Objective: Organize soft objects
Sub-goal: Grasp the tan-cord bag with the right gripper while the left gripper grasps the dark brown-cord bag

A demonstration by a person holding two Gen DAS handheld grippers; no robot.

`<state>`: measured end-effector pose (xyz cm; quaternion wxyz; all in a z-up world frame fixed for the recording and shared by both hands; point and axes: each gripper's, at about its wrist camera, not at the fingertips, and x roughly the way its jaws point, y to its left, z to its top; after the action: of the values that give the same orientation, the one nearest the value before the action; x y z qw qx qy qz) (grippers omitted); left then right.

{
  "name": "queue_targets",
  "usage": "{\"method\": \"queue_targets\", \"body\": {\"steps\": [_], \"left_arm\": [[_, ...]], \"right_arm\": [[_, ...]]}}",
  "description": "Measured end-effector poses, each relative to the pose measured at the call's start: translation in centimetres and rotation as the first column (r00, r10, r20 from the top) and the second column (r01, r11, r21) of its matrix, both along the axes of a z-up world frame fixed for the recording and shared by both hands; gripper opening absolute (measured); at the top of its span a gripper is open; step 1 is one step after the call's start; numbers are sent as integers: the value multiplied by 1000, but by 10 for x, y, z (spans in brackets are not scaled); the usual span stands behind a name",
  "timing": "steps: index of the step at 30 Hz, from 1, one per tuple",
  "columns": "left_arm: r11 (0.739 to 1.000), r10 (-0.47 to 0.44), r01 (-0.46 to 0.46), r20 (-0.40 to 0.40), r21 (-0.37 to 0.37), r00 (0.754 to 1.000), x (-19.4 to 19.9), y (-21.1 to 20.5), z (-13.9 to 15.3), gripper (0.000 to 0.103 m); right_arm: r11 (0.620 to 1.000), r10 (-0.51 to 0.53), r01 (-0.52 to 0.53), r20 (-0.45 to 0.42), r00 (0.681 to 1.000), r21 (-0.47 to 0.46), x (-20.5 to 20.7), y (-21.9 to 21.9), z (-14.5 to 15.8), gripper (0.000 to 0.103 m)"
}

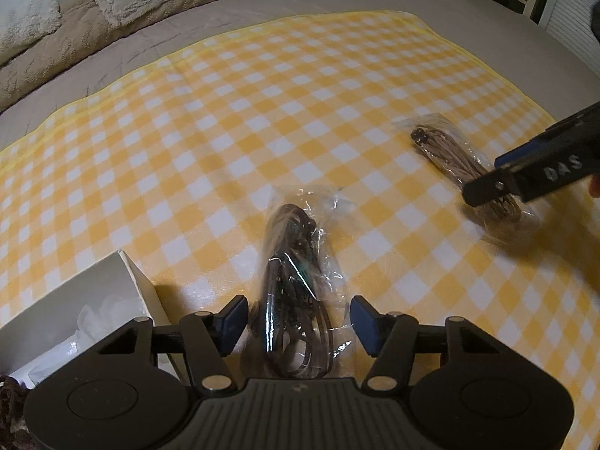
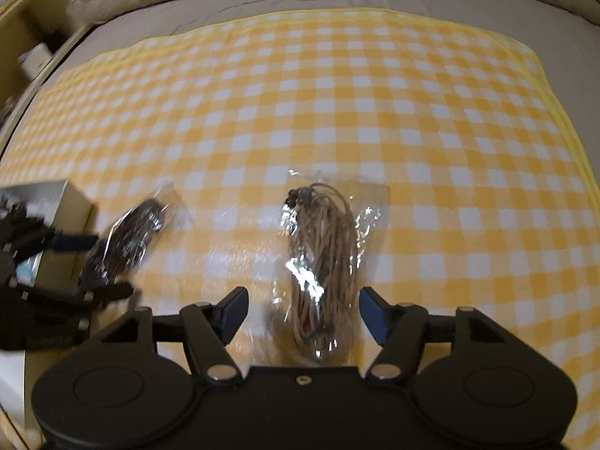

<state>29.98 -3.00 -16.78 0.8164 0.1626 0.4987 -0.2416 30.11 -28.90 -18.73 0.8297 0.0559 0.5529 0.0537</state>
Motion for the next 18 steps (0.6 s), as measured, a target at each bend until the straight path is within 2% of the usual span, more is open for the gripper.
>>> {"method": "queue_targets", "body": {"steps": [4, 8, 16, 18], "left_arm": [[1000, 6, -6, -4, -27, 1000, 0, -2, 1, 59], [999, 18, -18, -7, -49, 1000, 1, -4, 2, 56], [990, 105, -106, -17, -94, 994, 4, -3, 5, 41], [988, 116, -117, -15, -99, 993, 4, -2, 6, 39]], "right_arm": [[997, -71, 70, -18, 997, -24, 13, 3, -9, 66], [996, -76, 75, -43, 996, -41, 21, 2, -18, 63], [998, -24, 21, -47, 999, -66, 20, 29, -39, 36], [998, -16, 13, -48, 999, -65, 18, 41, -40, 33]]}}
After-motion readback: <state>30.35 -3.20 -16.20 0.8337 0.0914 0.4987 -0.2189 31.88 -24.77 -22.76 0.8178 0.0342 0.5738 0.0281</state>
